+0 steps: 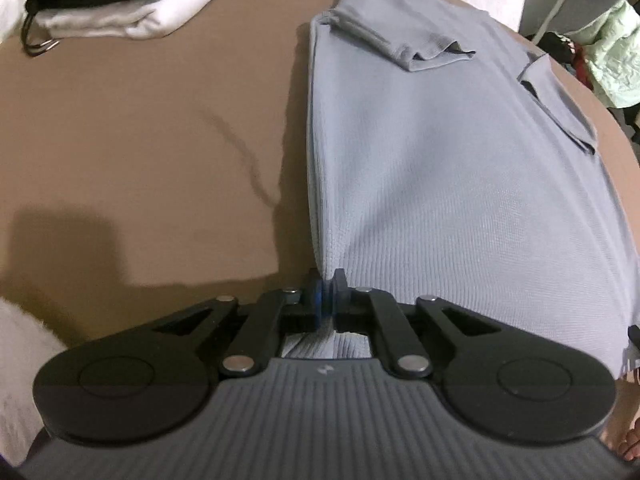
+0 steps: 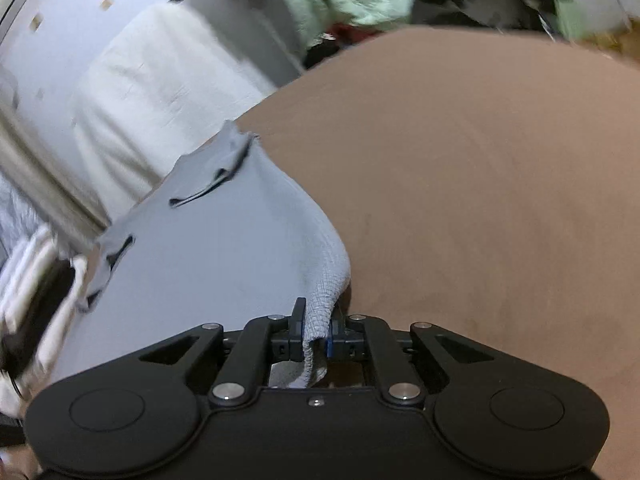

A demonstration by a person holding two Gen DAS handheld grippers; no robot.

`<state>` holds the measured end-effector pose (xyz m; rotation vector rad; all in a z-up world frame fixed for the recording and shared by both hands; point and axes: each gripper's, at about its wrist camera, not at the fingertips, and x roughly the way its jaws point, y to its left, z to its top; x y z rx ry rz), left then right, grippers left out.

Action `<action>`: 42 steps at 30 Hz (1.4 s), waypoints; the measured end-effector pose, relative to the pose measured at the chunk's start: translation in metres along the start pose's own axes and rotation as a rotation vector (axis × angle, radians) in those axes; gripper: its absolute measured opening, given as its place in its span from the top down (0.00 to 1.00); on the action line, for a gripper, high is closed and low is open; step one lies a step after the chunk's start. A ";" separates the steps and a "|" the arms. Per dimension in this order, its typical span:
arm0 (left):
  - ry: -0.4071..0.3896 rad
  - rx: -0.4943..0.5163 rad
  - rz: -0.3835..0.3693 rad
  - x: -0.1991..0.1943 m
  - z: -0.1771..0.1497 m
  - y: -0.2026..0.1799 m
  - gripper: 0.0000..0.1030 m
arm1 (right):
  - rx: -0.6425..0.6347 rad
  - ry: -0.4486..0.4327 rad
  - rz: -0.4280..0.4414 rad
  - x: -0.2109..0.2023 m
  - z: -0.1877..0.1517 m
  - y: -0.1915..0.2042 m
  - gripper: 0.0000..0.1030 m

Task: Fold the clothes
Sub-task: 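Grasp the shirt hem with the left gripper while the right gripper grasps the other hem corner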

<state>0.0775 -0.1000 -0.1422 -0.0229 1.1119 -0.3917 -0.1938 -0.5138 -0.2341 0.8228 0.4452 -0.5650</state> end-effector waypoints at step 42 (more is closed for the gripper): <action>-0.132 0.077 -0.188 -0.036 0.063 -0.019 0.97 | -0.390 0.024 0.073 -0.019 0.104 0.118 0.94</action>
